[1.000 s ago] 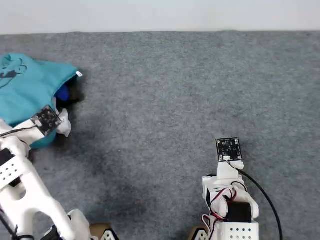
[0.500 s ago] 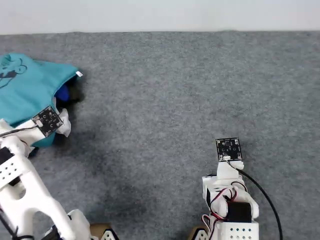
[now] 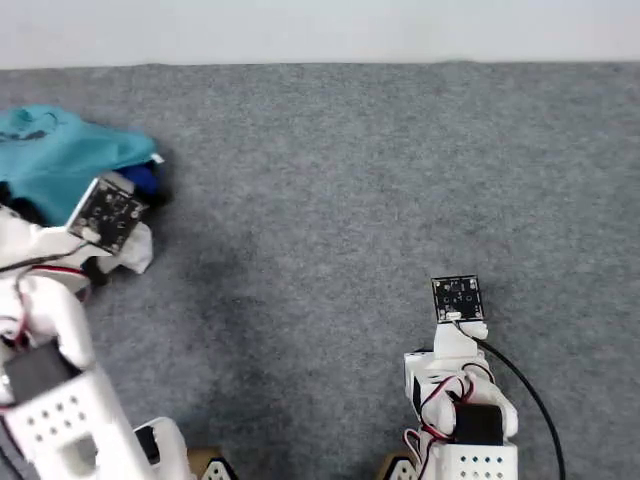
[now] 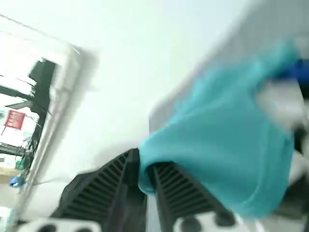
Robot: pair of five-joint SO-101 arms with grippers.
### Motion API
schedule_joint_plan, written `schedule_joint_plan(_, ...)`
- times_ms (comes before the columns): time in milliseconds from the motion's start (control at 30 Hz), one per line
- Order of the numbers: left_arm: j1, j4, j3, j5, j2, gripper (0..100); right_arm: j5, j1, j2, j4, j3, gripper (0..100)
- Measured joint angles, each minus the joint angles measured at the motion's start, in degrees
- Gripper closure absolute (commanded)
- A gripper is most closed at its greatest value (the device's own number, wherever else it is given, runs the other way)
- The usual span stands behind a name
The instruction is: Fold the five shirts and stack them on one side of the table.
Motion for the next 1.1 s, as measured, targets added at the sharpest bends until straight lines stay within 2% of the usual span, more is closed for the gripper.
schedule_joint_plan(233, 15.1, 0.0, -2.9, 19.2, -10.9, 99, 0.0, 0.0, 0.0, 0.0, 0.0, 98.9)
schedule_joint_plan(467, 30.6, -0.4, -4.8, 32.1, -12.2, 99, 0.0, 0.0, 0.0, 0.0, 0.0, 98.9)
schedule_joint_plan(600, 38.3, -6.3, -4.8, 37.5, -12.2, 99, 0.0, 0.0, 0.0, 0.0, 0.0, 98.9)
schedule_joint_plan(867, 50.6, -25.9, -4.8, 39.6, -12.7, 99, 0.0, 0.0, 0.0, 0.0, 0.0, 98.9)
schedule_joint_plan(967, 54.7, -29.7, -4.9, 39.6, -13.0, 99, 0.0, 0.0, 0.0, 0.0, 0.0, 98.9)
schedule_joint_plan(1100, 58.5, -30.9, -4.9, 39.6, -13.1, 99, 0.0, 0.0, 0.0, 0.0, 0.0, 98.9)
